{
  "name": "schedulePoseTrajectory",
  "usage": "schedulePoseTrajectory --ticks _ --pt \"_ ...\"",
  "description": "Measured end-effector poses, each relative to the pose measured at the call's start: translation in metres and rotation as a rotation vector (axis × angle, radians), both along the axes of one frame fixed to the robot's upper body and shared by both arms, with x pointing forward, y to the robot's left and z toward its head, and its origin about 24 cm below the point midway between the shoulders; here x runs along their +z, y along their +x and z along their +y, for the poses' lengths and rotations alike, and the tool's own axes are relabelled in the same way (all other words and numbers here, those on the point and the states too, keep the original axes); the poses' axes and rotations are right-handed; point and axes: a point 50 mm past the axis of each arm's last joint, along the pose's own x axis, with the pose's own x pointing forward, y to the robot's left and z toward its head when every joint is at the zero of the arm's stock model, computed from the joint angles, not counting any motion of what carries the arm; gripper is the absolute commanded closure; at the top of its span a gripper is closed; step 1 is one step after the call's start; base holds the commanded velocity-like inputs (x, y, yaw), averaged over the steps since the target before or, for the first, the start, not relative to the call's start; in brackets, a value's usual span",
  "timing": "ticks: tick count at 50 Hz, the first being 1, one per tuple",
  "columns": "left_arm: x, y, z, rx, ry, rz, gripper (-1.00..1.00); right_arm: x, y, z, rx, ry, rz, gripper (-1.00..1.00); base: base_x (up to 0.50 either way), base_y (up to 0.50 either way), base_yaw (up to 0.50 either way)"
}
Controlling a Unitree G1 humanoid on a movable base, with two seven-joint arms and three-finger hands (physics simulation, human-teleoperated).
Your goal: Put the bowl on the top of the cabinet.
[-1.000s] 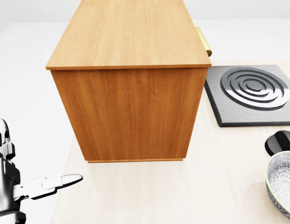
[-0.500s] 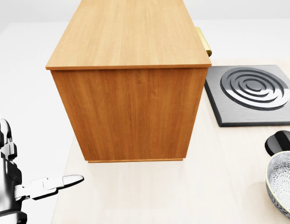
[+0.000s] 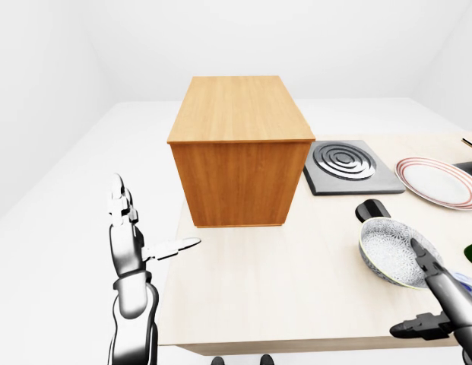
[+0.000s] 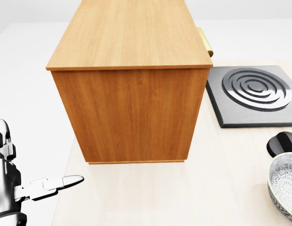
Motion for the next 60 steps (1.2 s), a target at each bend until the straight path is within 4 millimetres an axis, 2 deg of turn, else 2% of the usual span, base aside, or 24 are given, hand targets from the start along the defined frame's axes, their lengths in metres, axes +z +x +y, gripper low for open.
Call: schedulePoseTrajectory --ticks 7,15,31,46,60 --pt "0.000 0.000 0.000 -0.001 0.000 0.000 -1.00 -0.004 0.003 -0.004 -0.010 -0.022 0.016 -1.00 0.00 0.00 0.00" --pt "-0.002 0.001 0.000 -0.002 0.000 0.009 -1.00 0.000 0.010 -0.006 0.005 -0.051 0.008 -1.00 0.00 0.00 0.00" --pt "-0.003 0.002 -0.001 -0.009 -0.001 0.014 -1.00 0.001 0.021 -0.003 0.036 -0.091 0.012 -1.00 0.00 0.00 0.00" --pt "-0.005 0.002 -0.002 -0.016 -0.003 0.022 -1.00 -0.006 0.031 0.002 0.064 -0.126 0.033 -1.00 0.00 0.00 0.00" --pt "-0.004 0.002 -0.002 -0.019 -0.004 0.017 -1.00 -0.016 0.033 0.006 0.076 -0.141 0.064 -1.00 0.00 0.00 0.00"
